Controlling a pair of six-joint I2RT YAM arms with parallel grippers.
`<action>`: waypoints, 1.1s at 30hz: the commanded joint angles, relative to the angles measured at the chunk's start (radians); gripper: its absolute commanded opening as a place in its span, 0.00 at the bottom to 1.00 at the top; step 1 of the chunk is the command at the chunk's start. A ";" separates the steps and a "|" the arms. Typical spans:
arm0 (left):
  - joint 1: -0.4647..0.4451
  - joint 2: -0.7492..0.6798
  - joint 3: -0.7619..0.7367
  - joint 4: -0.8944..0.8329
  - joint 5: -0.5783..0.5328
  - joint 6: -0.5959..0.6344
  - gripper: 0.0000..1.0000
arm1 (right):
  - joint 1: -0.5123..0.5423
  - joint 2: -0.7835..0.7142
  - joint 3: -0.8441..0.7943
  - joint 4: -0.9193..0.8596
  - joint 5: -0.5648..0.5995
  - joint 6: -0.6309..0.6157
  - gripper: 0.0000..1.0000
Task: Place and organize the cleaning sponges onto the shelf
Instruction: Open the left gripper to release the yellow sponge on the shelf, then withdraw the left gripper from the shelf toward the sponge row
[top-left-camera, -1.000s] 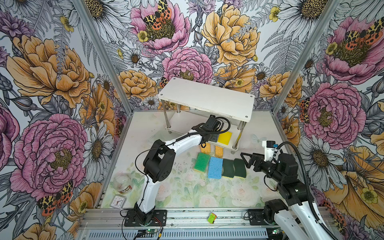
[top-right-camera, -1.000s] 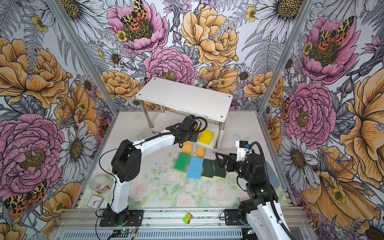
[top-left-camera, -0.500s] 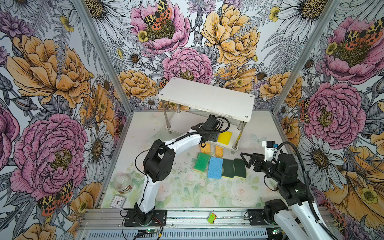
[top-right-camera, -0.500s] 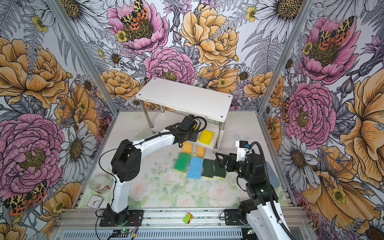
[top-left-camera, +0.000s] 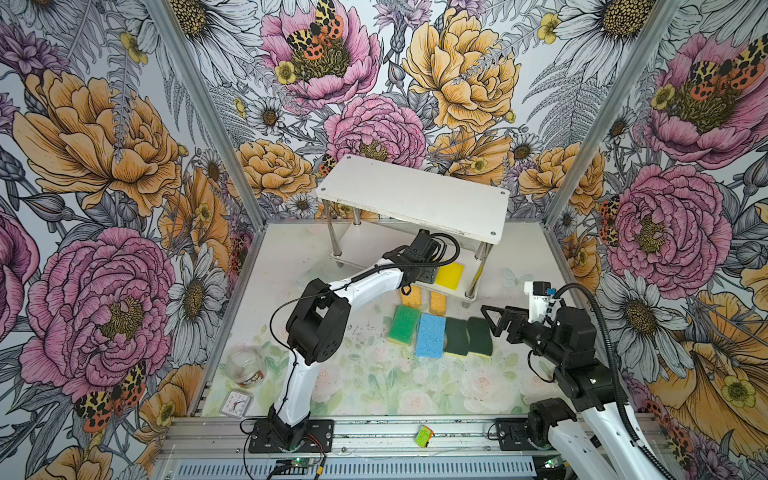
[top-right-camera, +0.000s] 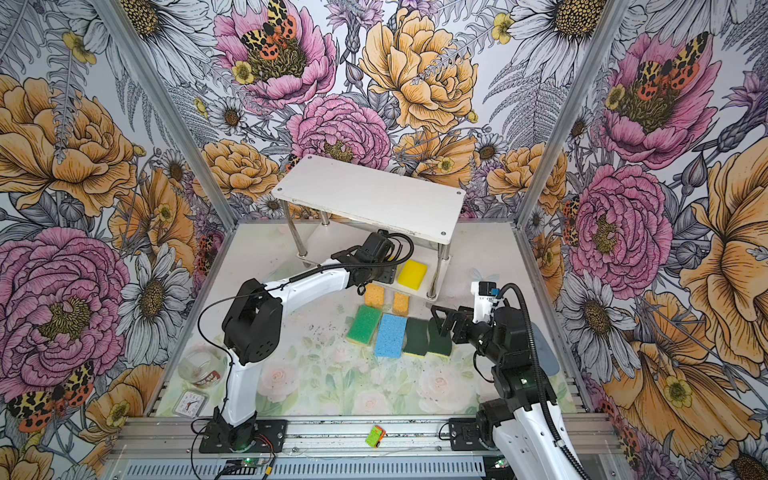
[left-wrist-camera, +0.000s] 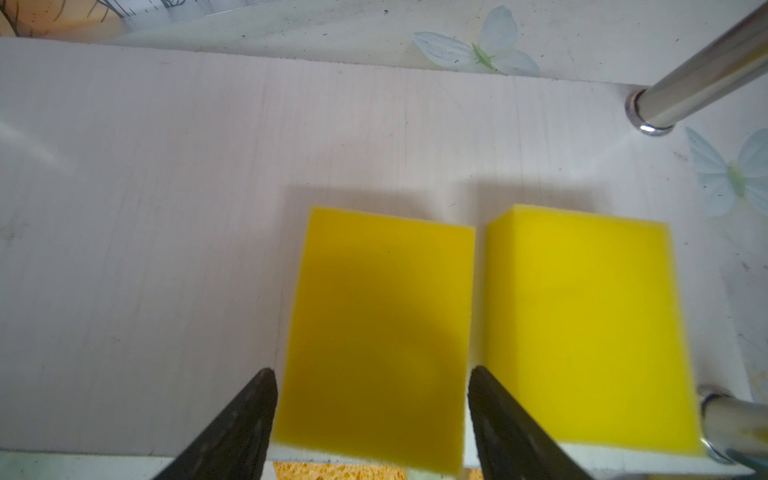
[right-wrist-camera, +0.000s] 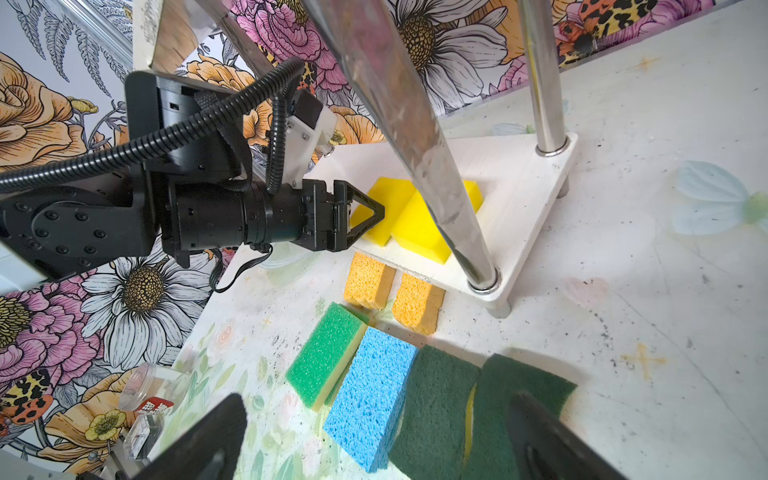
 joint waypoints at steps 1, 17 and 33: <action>0.001 -0.026 0.028 -0.006 0.018 -0.003 0.75 | 0.005 -0.012 -0.006 0.001 0.003 0.002 1.00; 0.006 -0.045 0.011 0.013 0.064 -0.017 0.77 | 0.005 -0.010 -0.004 0.000 0.001 0.002 1.00; 0.009 -0.125 -0.054 0.027 0.035 -0.013 0.78 | 0.005 -0.017 -0.006 -0.001 -0.005 0.004 1.00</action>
